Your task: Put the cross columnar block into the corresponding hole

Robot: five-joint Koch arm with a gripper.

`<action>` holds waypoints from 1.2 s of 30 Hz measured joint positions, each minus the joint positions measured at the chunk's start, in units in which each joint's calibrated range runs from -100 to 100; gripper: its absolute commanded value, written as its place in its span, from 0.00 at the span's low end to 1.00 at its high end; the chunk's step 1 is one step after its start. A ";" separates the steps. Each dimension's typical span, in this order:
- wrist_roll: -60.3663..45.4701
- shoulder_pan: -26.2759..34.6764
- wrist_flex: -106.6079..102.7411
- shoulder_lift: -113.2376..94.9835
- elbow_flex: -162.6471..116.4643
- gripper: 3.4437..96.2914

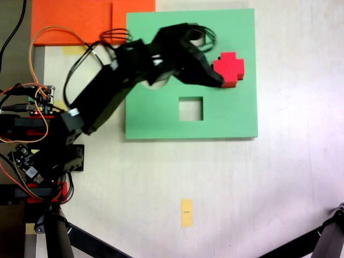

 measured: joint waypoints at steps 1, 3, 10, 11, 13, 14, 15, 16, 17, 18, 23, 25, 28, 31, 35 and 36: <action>-4.15 -0.44 -0.39 -6.57 0.00 0.61; -13.53 -2.64 0.10 -18.74 0.10 0.53; -24.52 -13.04 10.47 -23.67 -6.66 0.53; -24.86 -13.68 13.80 -24.49 -16.46 0.53; -25.45 -14.95 24.47 -29.69 -42.82 0.52; -25.69 -15.68 31.33 -33.11 -55.17 0.52; -25.79 -16.36 38.67 -36.25 -64.87 0.52; -25.98 -16.95 47.58 -40.36 -74.77 0.51; -26.32 -17.34 56.09 -43.78 -81.63 0.51; -26.91 -17.63 64.12 -47.61 -88.29 0.51; -32.33 -17.68 87.22 -70.18 -139.05 0.50; -34.68 -17.24 93.00 -78.52 -154.24 0.50; -37.12 -16.70 98.97 -88.24 -171.09 0.50; -38.29 -16.41 100.64 -88.92 -175.70 0.50; -38.88 -16.02 98.19 -88.92 -175.50 0.49; -38.88 -15.97 97.80 -88.92 -175.50 0.49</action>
